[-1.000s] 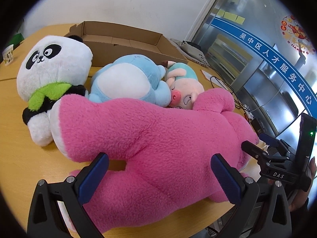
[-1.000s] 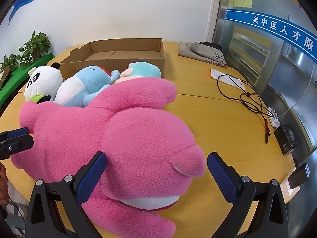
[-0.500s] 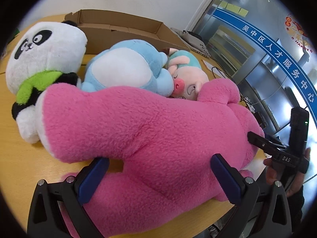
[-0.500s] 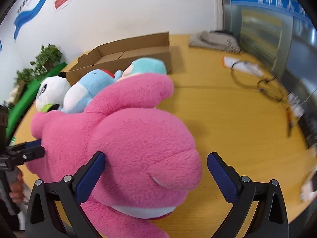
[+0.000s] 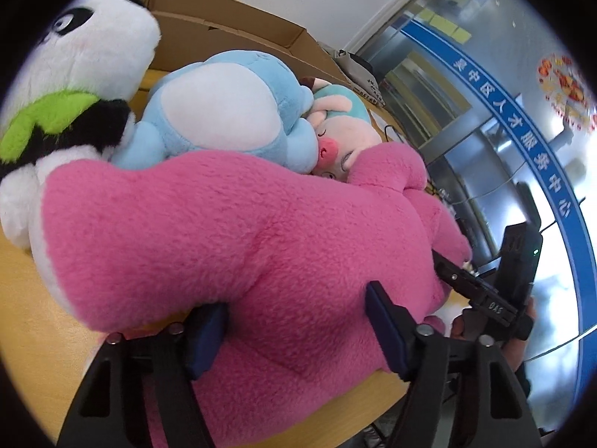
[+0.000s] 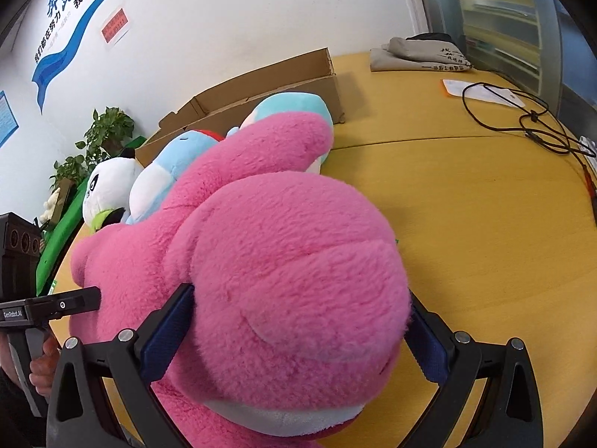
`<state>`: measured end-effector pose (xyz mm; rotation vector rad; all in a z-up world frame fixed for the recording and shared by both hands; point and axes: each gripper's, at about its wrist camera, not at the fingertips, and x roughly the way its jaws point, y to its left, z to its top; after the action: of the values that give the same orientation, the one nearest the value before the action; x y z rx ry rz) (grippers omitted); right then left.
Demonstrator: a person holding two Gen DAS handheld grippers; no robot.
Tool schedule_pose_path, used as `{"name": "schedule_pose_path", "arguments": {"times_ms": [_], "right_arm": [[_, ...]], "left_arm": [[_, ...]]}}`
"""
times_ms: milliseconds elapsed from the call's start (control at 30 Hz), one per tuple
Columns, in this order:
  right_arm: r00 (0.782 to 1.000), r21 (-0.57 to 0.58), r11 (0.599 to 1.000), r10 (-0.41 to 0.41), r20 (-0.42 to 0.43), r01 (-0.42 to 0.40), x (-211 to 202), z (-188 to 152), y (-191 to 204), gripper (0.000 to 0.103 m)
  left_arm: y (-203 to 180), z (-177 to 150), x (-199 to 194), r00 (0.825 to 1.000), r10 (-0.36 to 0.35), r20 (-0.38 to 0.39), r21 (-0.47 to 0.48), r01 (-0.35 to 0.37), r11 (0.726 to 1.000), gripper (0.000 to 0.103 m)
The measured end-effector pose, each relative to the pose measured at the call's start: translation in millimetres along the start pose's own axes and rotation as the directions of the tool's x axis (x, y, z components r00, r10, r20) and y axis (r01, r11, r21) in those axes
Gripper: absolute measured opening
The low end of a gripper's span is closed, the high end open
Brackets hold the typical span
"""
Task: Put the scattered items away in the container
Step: 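Close both grippers on the pink plush bear and lift it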
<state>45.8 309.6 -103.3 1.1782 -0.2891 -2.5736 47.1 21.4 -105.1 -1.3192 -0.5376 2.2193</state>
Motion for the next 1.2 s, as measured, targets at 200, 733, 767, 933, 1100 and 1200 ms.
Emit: {"name": "schedule_pose_path", "arguments": {"times_ms": [200,733,767,933,1100,1200], "right_arm": [[0.995,-0.063,0.995,-0.074,0.068,0.079,-24.8,-12.0,30.6,0.079],[0.918,-0.189,0.982,0.066,0.391,0.010,-97.7,64.3,128.4,0.069],[0.912,-0.196,0.981,0.075,0.403,0.005,-100.7,70.2,132.1,0.069],[0.874,-0.249,0.968,0.117,0.471,0.004,-107.6,129.9,153.0,0.069],[0.858,-0.252,0.968,0.126,0.498,0.005,-90.1,199.4,165.7,0.069],[0.864,-0.224,0.975,0.109,0.492,0.005,-59.3,244.2,163.3,0.069]], "left_arm": [[-4.5,-15.3,-22.6,0.999,0.029,0.030,0.033,-0.030,0.999,0.045],[-49.7,65.5,-167.4,0.936,0.049,0.349,0.222,-0.134,0.966,0.044],[-53.0,74.7,-173.6,0.929,0.049,0.367,0.236,-0.144,0.961,0.044],[-62.9,137.4,-192.2,0.900,0.028,0.436,0.284,-0.167,0.944,0.044],[-56.9,222.9,-175.9,0.887,0.044,0.460,0.316,-0.210,0.925,0.044],[-43.8,279.6,-147.8,0.898,0.054,0.436,0.315,-0.209,0.926,0.044]]}}
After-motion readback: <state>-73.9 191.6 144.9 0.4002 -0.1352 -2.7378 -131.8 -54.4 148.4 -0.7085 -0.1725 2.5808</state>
